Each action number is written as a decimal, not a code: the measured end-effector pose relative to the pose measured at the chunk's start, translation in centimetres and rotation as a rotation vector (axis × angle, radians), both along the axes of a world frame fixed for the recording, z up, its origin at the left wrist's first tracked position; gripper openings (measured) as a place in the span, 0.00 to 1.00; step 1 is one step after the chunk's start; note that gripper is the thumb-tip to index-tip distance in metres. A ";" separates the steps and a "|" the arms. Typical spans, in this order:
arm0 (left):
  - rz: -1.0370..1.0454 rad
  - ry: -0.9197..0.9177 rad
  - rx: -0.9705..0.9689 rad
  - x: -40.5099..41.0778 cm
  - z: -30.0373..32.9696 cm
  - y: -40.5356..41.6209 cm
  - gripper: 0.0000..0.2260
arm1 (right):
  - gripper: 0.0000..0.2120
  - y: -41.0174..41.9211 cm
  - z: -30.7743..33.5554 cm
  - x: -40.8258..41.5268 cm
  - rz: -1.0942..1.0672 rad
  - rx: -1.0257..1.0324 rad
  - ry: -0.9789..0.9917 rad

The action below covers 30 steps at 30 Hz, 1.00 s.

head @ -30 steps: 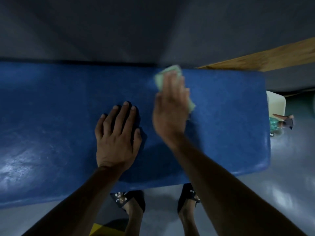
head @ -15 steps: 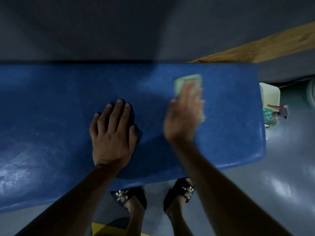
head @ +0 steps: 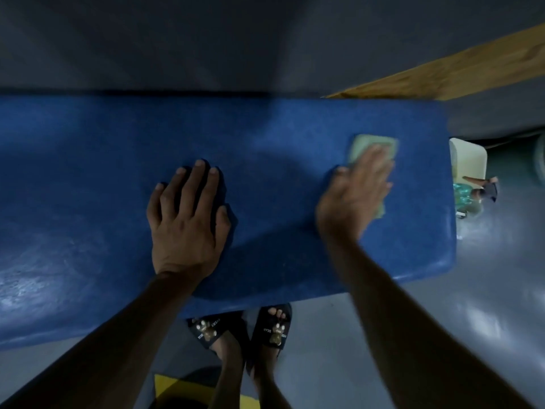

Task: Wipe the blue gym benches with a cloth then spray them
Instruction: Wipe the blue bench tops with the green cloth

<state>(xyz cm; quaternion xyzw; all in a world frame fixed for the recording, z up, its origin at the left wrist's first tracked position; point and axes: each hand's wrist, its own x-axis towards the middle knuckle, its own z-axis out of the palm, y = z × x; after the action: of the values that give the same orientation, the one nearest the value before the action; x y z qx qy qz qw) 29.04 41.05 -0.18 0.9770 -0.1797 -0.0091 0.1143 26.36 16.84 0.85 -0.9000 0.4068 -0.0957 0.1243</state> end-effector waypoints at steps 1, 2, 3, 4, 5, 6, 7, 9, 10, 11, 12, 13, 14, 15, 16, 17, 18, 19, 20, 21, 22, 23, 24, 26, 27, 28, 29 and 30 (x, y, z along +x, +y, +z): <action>-0.002 -0.006 -0.005 0.0 0.1 0.0 0.26 | 0.28 3.0 -0.1 -0.3 0.125 -0.027 0.002; -0.005 -0.016 -0.005 0.0 0.1 -0.1 0.26 | 0.27 5.6 -0.1 -1.0 0.303 -0.030 0.028; -0.003 -0.024 -0.002 0.0 0.2 -0.1 0.26 | 0.27 7.2 0.2 -1.8 0.480 -0.013 0.074; -0.002 -0.027 0.002 0.0 0.2 -0.1 0.26 | 0.27 7.4 0.4 -2.4 0.627 0.009 0.102; -0.004 -0.026 0.001 0.0 0.2 -0.1 0.26 | 0.27 6.1 0.8 -2.7 0.747 0.029 0.119; -0.006 -0.027 -0.001 -0.1 0.2 -0.2 0.26 | 0.27 4.1 0.9 -2.8 0.820 0.023 0.123; -0.006 -0.032 0.002 0.0 0.2 -0.1 0.26 | 0.27 1.7 0.8 -3.0 0.835 0.013 0.133; -0.009 -0.040 0.006 -0.1 0.1 -0.1 0.26 | 0.28 -3.5 0.8 -3.8 0.672 0.013 0.162; -0.010 -0.040 0.005 -0.1 0.1 -0.1 0.26 | 0.28 -5.9 0.8 -4.3 0.530 0.033 0.176; -0.010 -0.040 0.001 -0.1 0.1 -0.1 0.26 | 0.28 -7.5 1.0 -4.8 0.395 0.069 0.172; -0.010 -0.037 0.000 -0.1 0.1 -0.1 0.26 | 0.29 -8.0 1.1 -5.0 0.288 0.084 0.144; -0.008 -0.030 0.002 -0.1 0.1 -0.1 0.26 | 0.29 -7.4 1.0 -4.8 0.198 0.084 0.122; -0.005 -0.022 0.003 -0.1 0.1 -0.1 0.26 | 0.30 -6.0 0.7 -4.5 0.121 0.072 0.112; -0.006 -0.019 0.003 -0.1 0.1 -0.1 0.26 | 0.31 -3.9 0.6 -4.2 0.083 0.045 0.111; -0.008 -0.021 0.002 -0.1 0.2 0.0 0.26 | 0.30 -1.1 0.6 -4.2 0.108 0.020 0.102; -0.012 -0.023 -0.004 -0.1 0.2 0.0 0.26 | 0.29 1.9 0.5 -4.9 0.206 0.007 0.098; -0.014 -0.021 -0.010 -0.1 0.2 0.0 0.26 | 0.29 4.7 0.7 -5.8 0.354 0.026 0.115; -0.015 -0.020 -0.012 -0.1 0.2 0.0 0.26 | 0.29 6.8 1.1 -6.8 0.516 0.058 0.158; -0.015 -0.023 -0.009 -0.1 0.3 0.1 0.26 | 0.29 7.6 1.5 -7.8 0.666 0.085 0.193; -0.017 -0.030 -0.003 -0.1 0.3 0.1 0.26 | 0.29 6.9 1.6 -8.4 0.792 0.089 0.214; -0.018 -0.036 0.002 -0.2 0.3 0.1 0.26 | 0.28 5.0 1.5 -8.5 0.888 0.058 0.218; -0.017 -0.037 0.004 -0.2 0.2 0.1 0.26 | 0.28 2.6 1.2 -8.7 0.930 0.014 0.225; -0.017 -0.034 0.002 -0.2 0.2 0.1 0.25 | 0.28 0.0 0.9 -8.8 0.904 -0.036 0.241; -0.018 -0.034 0.000 -0.2 0.2 0.2 0.25 | 0.29 -5.2 0.6 -9.5 0.675 -0.064 0.279; -0.021 -0.037 -0.002 -0.2 0.2 0.2 0.25 | 0.29 -6.9 0.8 -10.1 0.525 -0.029 0.274; -0.024 -0.039 -0.004 -0.2 0.1 0.2 0.25 | 0.29 -7.6 0.9 -10.4 0.391 -0.002 0.253; -0.025 -0.043 -0.004 -0.2 0.1 0.2 0.25 | 0.29 -7.0 0.9 -10.5 0.275 0.003 0.223; -0.022 -0.047 -0.002 -0.2 0.0 0.2 0.25 | 0.29 -5.4 0.8 -10.4 0.183 0.000 0.191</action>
<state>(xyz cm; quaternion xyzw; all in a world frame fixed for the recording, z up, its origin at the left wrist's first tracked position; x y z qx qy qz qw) 28.85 41.25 -0.14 0.9749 -0.1929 0.0128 0.1108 15.92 11.42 1.61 -0.9384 0.3328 0.0020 0.0933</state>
